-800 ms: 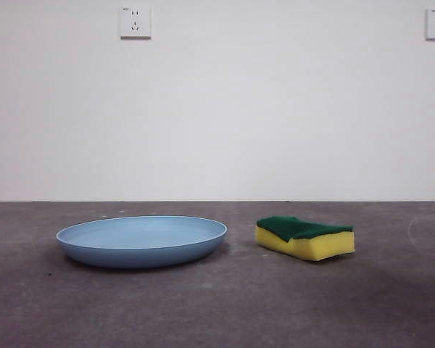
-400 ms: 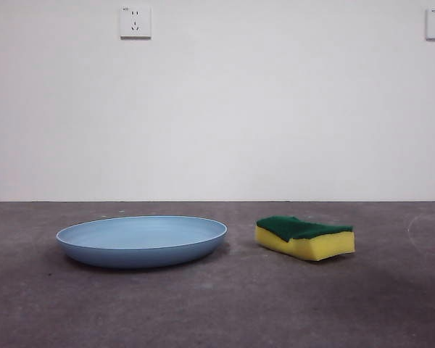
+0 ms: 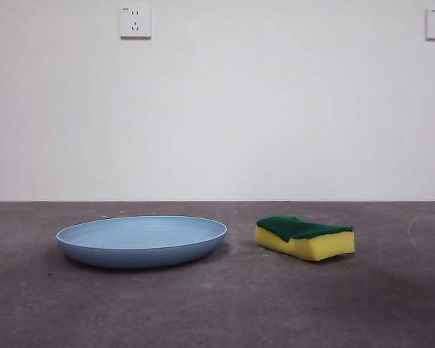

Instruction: Pick up the plate,pick up the cloth,clean the plate with the cloth

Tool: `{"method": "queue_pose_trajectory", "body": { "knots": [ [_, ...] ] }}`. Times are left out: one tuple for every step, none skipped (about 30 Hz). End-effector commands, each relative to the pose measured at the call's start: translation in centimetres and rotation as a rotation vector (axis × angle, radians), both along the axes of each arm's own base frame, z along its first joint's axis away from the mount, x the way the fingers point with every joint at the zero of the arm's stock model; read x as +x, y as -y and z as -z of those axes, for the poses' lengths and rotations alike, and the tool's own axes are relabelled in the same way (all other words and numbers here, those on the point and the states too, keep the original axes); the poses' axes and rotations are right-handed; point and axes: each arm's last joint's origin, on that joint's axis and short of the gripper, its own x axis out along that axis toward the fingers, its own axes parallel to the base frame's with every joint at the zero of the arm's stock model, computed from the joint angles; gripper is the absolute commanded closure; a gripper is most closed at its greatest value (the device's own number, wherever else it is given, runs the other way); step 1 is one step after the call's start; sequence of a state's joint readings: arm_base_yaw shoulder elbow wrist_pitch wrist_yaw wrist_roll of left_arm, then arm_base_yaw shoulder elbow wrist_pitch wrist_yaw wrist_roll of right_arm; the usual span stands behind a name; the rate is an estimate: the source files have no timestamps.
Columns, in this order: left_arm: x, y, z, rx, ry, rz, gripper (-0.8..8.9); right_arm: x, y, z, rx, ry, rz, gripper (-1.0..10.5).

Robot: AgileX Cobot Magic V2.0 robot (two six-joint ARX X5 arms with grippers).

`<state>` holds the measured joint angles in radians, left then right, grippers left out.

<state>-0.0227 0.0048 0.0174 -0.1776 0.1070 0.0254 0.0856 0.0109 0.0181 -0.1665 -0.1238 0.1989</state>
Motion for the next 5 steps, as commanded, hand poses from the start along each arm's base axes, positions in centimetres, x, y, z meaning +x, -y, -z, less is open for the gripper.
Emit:
{"method": "queue_pose_trajectory", "body": {
  "knots": [
    [0.06, -0.02, 0.42, -0.005, -0.009, -0.004, 8.17, 0.04, -0.02, 0.47, 0.008, -0.023, 0.001, 9.5],
    [0.05, -0.02, 0.43, -0.005, -0.010, -0.004, 8.17, 0.04, -0.02, 0.47, 0.008, -0.023, 0.001, 9.5],
    [0.06, -0.02, 0.42, -0.005, -0.009, -0.004, 8.17, 0.04, -0.02, 0.47, 0.008, -0.023, 0.001, 9.5],
    [0.05, -0.02, 0.43, -0.005, -0.010, -0.004, 8.17, 0.04, -0.02, 0.47, 0.008, -0.023, 0.001, 9.5],
    [0.05, -0.02, 0.43, -0.005, -0.010, -0.004, 8.17, 0.04, -0.02, 0.47, 0.008, -0.023, 0.001, 9.5]
  ]
}}
